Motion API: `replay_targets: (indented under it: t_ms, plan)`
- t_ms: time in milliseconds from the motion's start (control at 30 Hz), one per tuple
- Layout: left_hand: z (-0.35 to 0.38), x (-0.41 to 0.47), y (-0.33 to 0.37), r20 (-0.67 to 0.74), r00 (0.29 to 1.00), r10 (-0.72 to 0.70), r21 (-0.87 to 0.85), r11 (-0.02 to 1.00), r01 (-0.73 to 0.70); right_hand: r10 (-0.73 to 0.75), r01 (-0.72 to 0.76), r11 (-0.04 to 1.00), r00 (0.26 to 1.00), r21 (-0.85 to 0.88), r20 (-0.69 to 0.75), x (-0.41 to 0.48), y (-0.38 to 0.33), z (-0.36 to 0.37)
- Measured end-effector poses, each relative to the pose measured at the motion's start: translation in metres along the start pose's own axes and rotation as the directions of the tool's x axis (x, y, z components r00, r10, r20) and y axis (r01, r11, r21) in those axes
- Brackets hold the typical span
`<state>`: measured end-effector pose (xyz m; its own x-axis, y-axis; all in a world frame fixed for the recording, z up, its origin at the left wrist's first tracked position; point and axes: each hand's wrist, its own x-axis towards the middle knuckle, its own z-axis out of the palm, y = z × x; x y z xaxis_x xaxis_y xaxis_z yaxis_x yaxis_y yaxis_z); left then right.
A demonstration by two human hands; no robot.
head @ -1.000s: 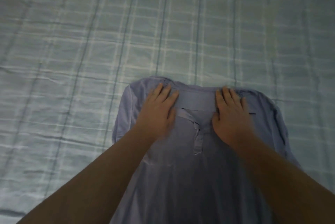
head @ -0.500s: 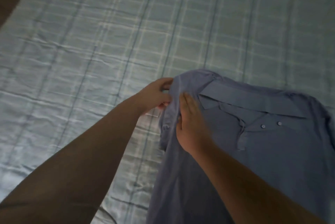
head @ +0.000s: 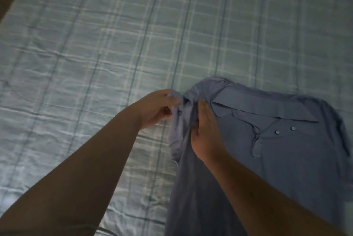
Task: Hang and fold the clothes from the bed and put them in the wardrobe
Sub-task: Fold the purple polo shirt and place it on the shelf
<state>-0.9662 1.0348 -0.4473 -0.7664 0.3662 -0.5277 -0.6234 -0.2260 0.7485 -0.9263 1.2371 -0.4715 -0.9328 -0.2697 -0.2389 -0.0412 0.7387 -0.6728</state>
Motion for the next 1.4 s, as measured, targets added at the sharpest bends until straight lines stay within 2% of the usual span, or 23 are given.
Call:
replay_targets:
  t_ms: [67,133,167,233,300,333,433,500,533,567,633,667,700,767,833,933,967,1067,1133,1200,1267,1333,1400]
  plan:
    - [-0.005,-0.003,-0.005,-0.098,0.995,0.015,-0.196,0.98,-0.034,-0.008,0.008,1.0,1.0,0.0,-0.009,-0.001,-0.003,-0.002]
    - [-0.012,-0.005,-0.009,-0.307,0.951,0.022,-0.177,0.981,-0.08,-0.041,0.04,0.996,0.999,-0.083,-0.004,-0.003,-0.007,-0.002]
    - [-0.017,-0.006,-0.01,-0.446,0.894,0.048,-0.07,0.994,-0.088,-0.074,0.072,0.987,0.997,-0.146,-0.005,-0.003,-0.008,-0.001]
    - [-0.03,-0.011,-0.013,-0.661,0.726,0.191,0.261,0.965,-0.016,-0.136,0.129,0.952,0.991,-0.278,-0.007,-0.002,-0.011,0.004]
    - [-0.041,-0.018,-0.017,-0.718,0.6,0.353,0.526,0.839,0.136,-0.135,0.127,0.919,0.991,-0.372,0.005,0.004,-0.013,0.013]
    - [-0.043,-0.021,-0.019,-0.731,0.568,0.378,0.562,0.806,0.187,-0.12,0.116,0.906,0.993,-0.408,0.014,0.008,-0.014,0.017]
    - [-0.041,-0.031,-0.028,-0.824,0.449,0.344,0.464,0.866,0.188,-0.068,0.084,0.852,0.996,-0.516,0.05,0.013,-0.013,0.031]
    - [-0.036,-0.04,-0.034,-0.887,0.393,0.242,0.35,0.908,0.232,-0.047,0.058,0.833,0.998,-0.551,0.034,0.015,-0.014,0.037]
    - [-0.037,-0.045,-0.036,-0.9,0.4,0.172,0.291,0.921,0.259,-0.036,0.038,0.828,0.999,-0.56,0.014,0.017,-0.015,0.038]
    - [-0.038,-0.051,-0.037,-0.887,0.453,0.086,0.22,0.943,0.251,-0.025,0.019,0.821,1.0,-0.571,-0.002,0.02,-0.017,0.038]
    - [-0.036,-0.066,-0.039,-0.75,0.647,-0.141,0.0,0.977,0.213,-0.003,-0.002,0.802,1.0,-0.598,-0.007,0.03,-0.02,0.034]
    - [-0.033,-0.072,-0.039,-0.656,0.719,-0.23,-0.075,0.968,0.241,0.001,-0.001,0.79,1.0,-0.613,-0.001,0.035,-0.021,0.031]
    - [-0.029,-0.078,-0.042,-0.586,0.769,-0.256,-0.055,0.959,0.278,0.0,0.004,0.779,1.0,-0.627,0.006,0.039,-0.022,0.029]
    - [-0.023,-0.082,-0.048,-0.551,0.818,-0.164,0.089,0.963,0.253,-0.005,0.016,0.758,1.0,-0.652,0.018,0.042,-0.023,0.026]
    - [-0.015,-0.084,-0.051,-0.584,0.812,-0.022,0.201,0.965,0.171,0.013,0.018,0.735,0.999,-0.678,0.041,0.043,-0.023,0.026]
    - [-0.011,-0.087,-0.056,-0.674,0.713,0.193,0.404,0.905,0.137,0.057,0.013,0.72,0.995,-0.694,0.079,0.047,-0.023,0.026]
    - [-0.01,-0.088,-0.057,-0.681,0.695,0.23,0.43,0.894,0.125,0.067,0.011,0.72,0.994,-0.694,0.085,0.048,-0.024,0.026]
    - [-0.008,-0.089,-0.063,-0.684,0.687,0.246,0.361,0.932,0.025,0.082,-0.006,0.731,0.993,-0.682,0.079,0.046,-0.026,0.028]
    - [-0.015,-0.089,-0.066,-0.731,0.615,0.296,0.457,0.881,0.119,0.07,-0.01,0.736,0.996,-0.677,0.061,0.043,-0.028,0.029]
    - [-0.024,-0.089,-0.065,-0.773,0.594,0.223,0.468,0.832,0.297,0.062,-0.01,0.731,0.997,-0.682,0.052,0.041,-0.027,0.031]
    - [-0.031,-0.09,-0.065,-0.777,0.625,0.079,0.42,0.805,0.42,0.066,-0.009,0.73,0.996,-0.683,0.057,0.039,-0.027,0.034]
    - [-0.034,-0.092,-0.063,-0.747,0.665,-0.012,0.343,0.85,0.4,0.048,-0.01,0.763,0.998,-0.647,0.041,0.035,-0.028,0.034]
    - [-0.032,-0.093,-0.063,-0.742,0.67,0.014,0.324,0.883,0.34,0.015,-0.011,0.81,1.0,-0.586,0.002,0.026,-0.03,0.032]
